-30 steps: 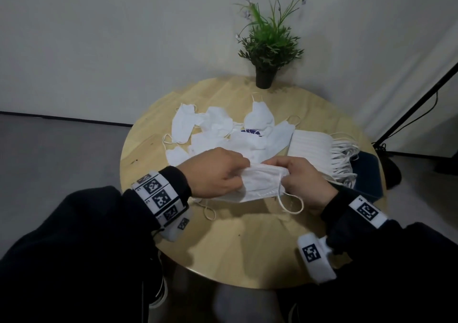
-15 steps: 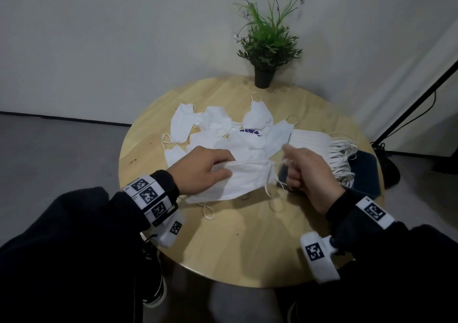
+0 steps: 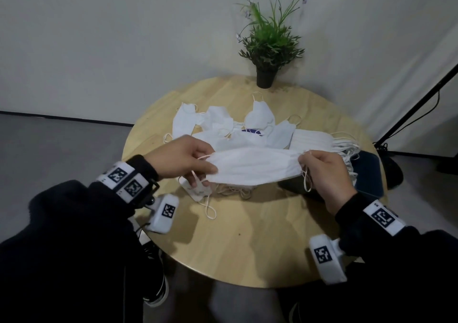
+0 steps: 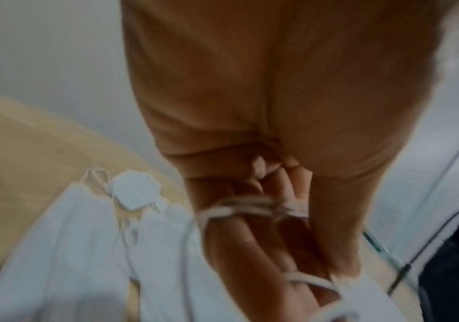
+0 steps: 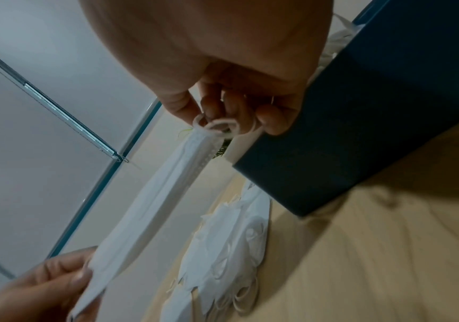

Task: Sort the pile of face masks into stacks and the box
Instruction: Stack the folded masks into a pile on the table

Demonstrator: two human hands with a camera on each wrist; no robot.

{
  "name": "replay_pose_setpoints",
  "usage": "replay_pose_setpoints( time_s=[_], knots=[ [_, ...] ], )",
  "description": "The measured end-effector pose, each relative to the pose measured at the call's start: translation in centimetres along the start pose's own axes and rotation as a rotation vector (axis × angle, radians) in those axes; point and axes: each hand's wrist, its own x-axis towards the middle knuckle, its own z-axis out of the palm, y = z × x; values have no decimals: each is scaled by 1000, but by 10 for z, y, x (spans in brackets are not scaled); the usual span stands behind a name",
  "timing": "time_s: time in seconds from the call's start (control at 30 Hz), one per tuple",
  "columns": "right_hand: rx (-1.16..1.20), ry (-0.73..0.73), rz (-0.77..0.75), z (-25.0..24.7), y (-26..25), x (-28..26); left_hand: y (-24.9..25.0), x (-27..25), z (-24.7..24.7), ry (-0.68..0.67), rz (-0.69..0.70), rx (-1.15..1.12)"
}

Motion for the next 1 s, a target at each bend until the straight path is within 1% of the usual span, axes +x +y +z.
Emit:
replay_pose_setpoints(
  time_s=[0.1, 0.2, 0.27, 0.4, 0.47, 0.53, 0.6, 0.63, 0.67, 0.77, 0.8, 0.87, 0.93, 1.0],
  knots=[
    [20, -61, 44, -5, 8, 0, -3, -2, -27, 146, 39, -88],
    [88, -114, 86, -8, 10, -5, -10, 2, -49, 251, 52, -277],
    [247, -110, 141, -10, 10, -7, -14, 3, -56, 296, 26, -416],
    [803, -100, 269, -26, 3, -6, -21, 5, -61, 315, -30, -635],
    [953, -86, 277, -37, -1, -2, -22, 7, -61, 312, -19, -771],
    [988, -97, 280, -48, -3, 3, -21, 8, -63, 349, -1, -1003],
    [871, -123, 303, -55, -3, 3, -19, 4, -68, 360, -7, -1233],
    [773, -144, 314, -56, 0, 3, -17, 1, -70, 340, -36, -1264],
    [666, -175, 316, -56, 3, 2, -14, -2, -70, 308, -86, -1210],
    [282, -265, 241, -50, 17, -7, -17, -7, -62, 222, -242, -727],
    [159, -286, 204, -50, 23, -10, -19, -8, -56, 199, -279, -618],
    [-61, -347, 137, -51, 29, -15, -22, -9, -40, 141, -351, -521],
    [-240, -430, 133, -53, 34, -19, -28, -11, -26, 66, -425, -432],
    [-381, -463, 149, -53, 39, -20, -32, -11, -11, -16, -491, -348]
  ],
)
